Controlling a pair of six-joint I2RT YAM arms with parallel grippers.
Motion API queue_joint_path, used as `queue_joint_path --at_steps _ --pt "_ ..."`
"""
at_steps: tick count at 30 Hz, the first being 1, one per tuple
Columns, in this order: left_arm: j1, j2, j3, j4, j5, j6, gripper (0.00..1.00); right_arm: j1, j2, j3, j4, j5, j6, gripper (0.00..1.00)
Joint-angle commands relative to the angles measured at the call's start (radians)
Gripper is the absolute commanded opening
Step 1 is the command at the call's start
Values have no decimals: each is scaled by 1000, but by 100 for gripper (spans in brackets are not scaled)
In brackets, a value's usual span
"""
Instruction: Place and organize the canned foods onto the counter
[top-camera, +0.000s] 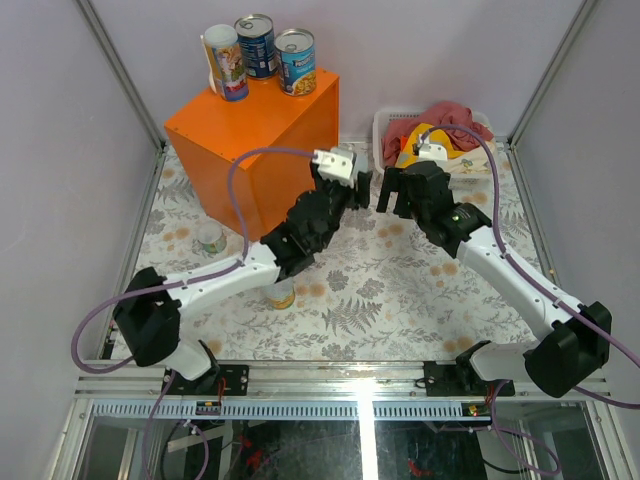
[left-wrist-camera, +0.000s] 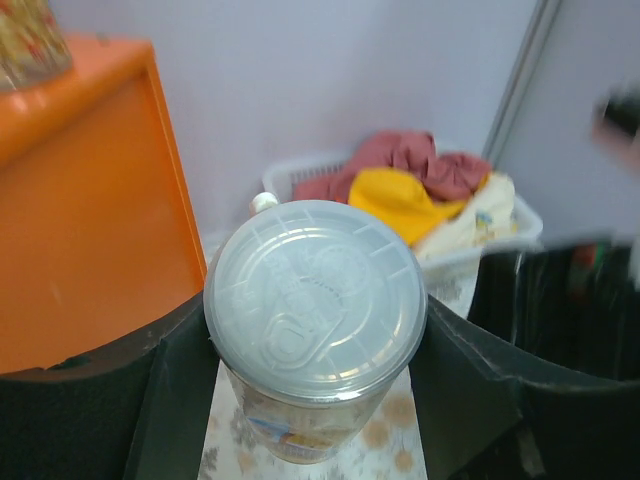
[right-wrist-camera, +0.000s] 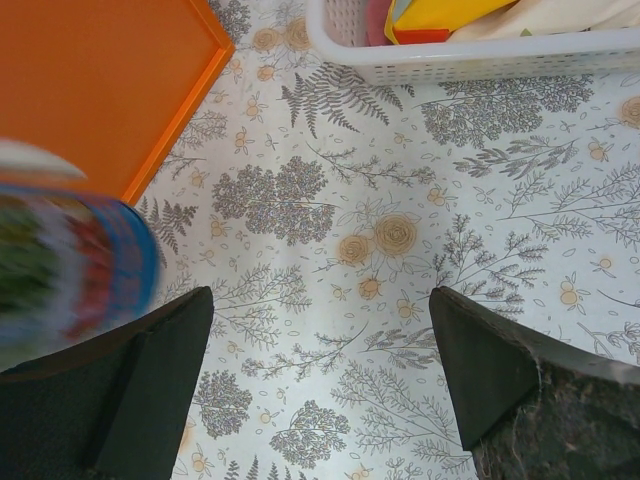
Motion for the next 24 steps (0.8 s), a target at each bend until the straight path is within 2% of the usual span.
queue_joint_path --at_steps 1,7,13,24 --pt "40 -49 245 -101 -53 43 0 -7 -7 56 42 -20 3 96" --pt "111 -9 535 -350 -53 22 0 -7 4 92 46 -25 0 96" --pt "207 96 888 -625 -59 12 0 -7 14 99 71 -37 10 96" --pt "321 149 1023 -679 -140 15 0 -7 36 92 122 -81 36 95"
